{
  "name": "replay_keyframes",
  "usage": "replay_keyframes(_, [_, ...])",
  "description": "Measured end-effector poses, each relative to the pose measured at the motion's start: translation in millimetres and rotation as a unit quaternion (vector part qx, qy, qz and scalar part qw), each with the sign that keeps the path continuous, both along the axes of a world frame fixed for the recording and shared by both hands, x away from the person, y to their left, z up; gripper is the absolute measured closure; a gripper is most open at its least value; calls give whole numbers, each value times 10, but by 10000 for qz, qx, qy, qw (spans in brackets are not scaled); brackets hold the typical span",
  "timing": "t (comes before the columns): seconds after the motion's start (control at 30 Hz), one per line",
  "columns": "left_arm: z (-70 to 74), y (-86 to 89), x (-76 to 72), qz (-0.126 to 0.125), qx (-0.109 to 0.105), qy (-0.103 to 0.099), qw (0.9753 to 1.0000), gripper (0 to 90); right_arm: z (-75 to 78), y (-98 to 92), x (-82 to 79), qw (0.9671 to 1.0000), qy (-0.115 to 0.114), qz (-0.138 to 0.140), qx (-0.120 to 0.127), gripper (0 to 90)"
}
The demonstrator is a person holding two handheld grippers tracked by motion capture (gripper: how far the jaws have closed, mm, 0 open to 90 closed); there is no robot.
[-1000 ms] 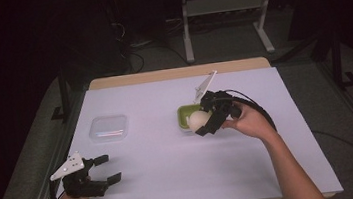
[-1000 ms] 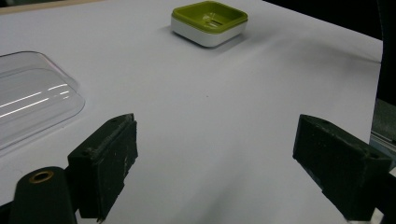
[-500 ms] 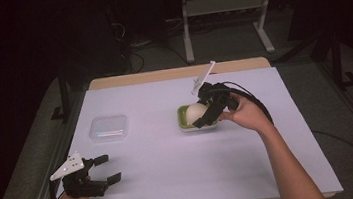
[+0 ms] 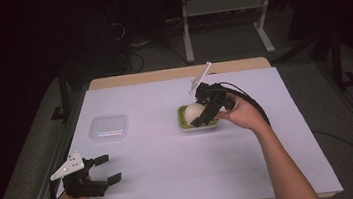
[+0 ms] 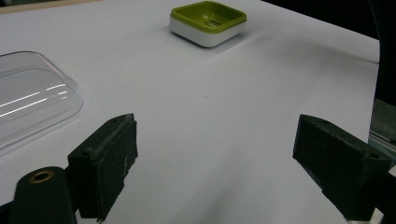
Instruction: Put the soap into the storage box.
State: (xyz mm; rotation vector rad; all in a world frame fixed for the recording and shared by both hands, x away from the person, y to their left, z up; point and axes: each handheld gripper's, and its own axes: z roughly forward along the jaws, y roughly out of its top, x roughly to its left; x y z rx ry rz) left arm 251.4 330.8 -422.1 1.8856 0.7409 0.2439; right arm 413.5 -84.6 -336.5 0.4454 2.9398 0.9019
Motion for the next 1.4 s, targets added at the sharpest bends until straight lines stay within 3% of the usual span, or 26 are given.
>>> replay_keyframes(1.4, [-1, -7, 0, -3, -7, 8, 10000, 132, -216, -24, 260, 9993, 151, -334, -43, 227])
